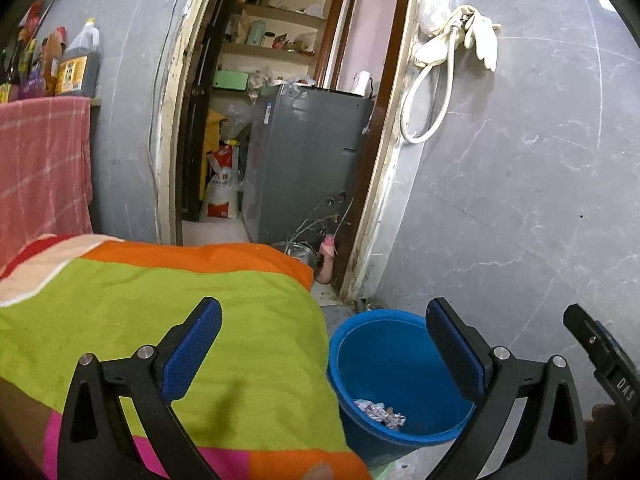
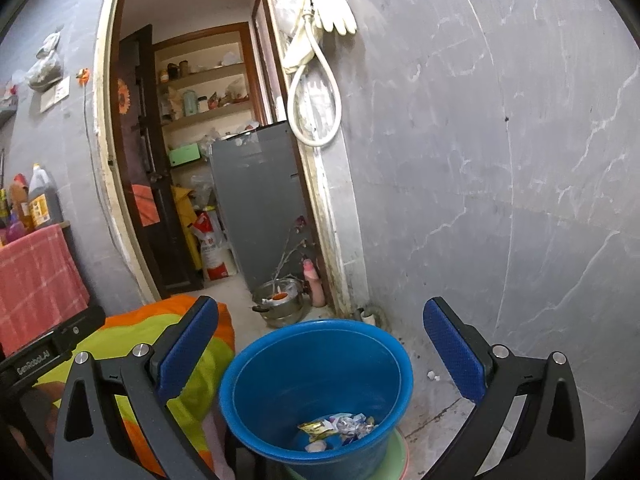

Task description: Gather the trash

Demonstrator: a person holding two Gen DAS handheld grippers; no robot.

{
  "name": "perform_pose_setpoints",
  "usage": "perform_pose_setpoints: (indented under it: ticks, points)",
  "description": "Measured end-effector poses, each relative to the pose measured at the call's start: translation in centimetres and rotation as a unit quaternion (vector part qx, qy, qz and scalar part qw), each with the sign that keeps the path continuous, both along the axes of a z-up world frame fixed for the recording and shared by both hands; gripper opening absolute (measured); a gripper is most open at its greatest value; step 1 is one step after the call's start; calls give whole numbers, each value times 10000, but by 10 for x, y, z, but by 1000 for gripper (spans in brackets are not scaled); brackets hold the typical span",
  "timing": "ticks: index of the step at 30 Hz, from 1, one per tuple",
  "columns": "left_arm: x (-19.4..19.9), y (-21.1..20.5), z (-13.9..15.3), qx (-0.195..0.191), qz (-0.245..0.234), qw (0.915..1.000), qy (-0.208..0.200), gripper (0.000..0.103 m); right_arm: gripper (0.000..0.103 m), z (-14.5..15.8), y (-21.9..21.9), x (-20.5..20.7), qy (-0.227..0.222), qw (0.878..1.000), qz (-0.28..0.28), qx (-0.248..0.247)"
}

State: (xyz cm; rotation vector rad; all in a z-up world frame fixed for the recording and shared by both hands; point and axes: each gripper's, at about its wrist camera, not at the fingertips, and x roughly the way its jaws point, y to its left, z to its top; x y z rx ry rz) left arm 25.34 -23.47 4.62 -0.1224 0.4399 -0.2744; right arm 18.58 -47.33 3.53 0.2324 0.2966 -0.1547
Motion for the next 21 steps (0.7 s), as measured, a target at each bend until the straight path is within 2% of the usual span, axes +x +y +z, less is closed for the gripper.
perform_pose_setpoints:
  ticks: [9, 21]
  points:
    - [-29, 22, 13, 57, 37, 9998, -199, 101, 103, 19, 21, -25, -32, 9998, 90, -171]
    - [-73, 58, 21, 188, 154, 9987, -444, 101, 103, 29, 57, -54, -6, 9990, 264, -357]
